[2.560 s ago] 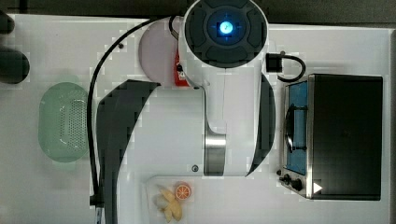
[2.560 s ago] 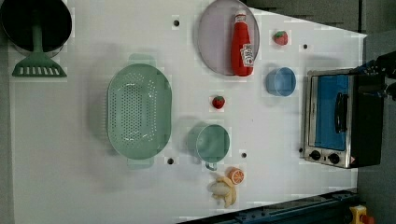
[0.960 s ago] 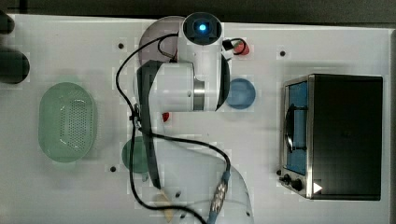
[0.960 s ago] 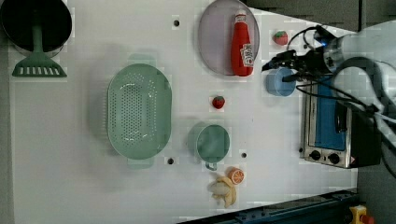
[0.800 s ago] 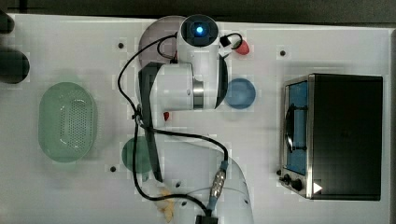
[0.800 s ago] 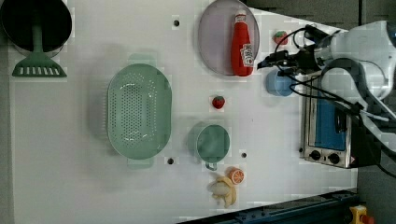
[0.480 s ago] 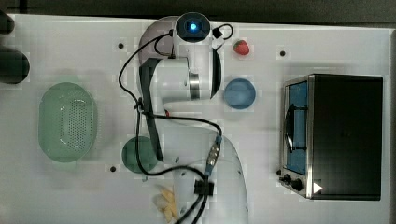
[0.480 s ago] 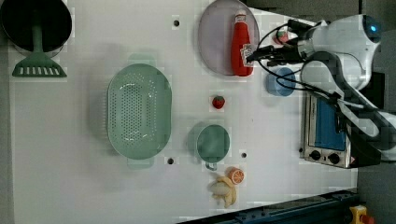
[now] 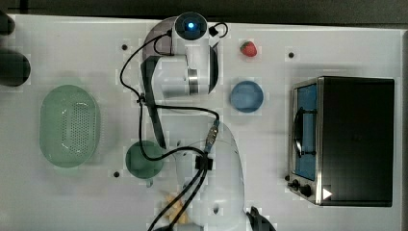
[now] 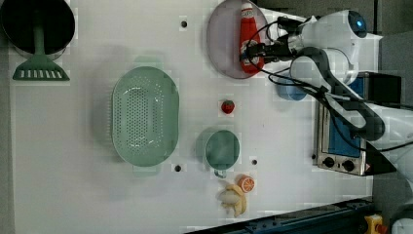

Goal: Pick ketchup from plate and place it on table.

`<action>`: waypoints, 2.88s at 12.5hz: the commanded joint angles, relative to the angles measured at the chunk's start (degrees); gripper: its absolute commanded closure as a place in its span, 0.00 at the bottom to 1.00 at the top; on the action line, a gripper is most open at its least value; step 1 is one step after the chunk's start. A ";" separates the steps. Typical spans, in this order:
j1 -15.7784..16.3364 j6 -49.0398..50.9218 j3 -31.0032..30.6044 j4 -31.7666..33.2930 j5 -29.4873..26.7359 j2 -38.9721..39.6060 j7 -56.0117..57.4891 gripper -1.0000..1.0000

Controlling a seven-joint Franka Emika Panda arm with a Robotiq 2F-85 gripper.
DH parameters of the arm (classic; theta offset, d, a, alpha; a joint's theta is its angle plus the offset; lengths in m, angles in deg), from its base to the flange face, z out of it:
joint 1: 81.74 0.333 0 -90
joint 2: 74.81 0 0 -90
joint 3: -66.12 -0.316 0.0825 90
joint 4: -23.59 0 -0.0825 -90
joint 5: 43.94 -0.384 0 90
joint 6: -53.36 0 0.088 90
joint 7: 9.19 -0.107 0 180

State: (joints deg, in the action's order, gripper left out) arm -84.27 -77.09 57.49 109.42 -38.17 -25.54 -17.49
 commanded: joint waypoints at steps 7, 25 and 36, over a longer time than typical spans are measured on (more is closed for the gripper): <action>0.53 -4.56 0.08 -4.28 2.15 2.77 1.95 0.40; -6.07 17.00 0.99 7.84 -2.09 -29.38 -0.04 0.43; -8.35 -4.01 2.54 42.41 -2.13 -39.73 -3.10 0.43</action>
State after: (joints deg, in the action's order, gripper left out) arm -92.55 -79.64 60.38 152.28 -39.76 -63.27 -17.85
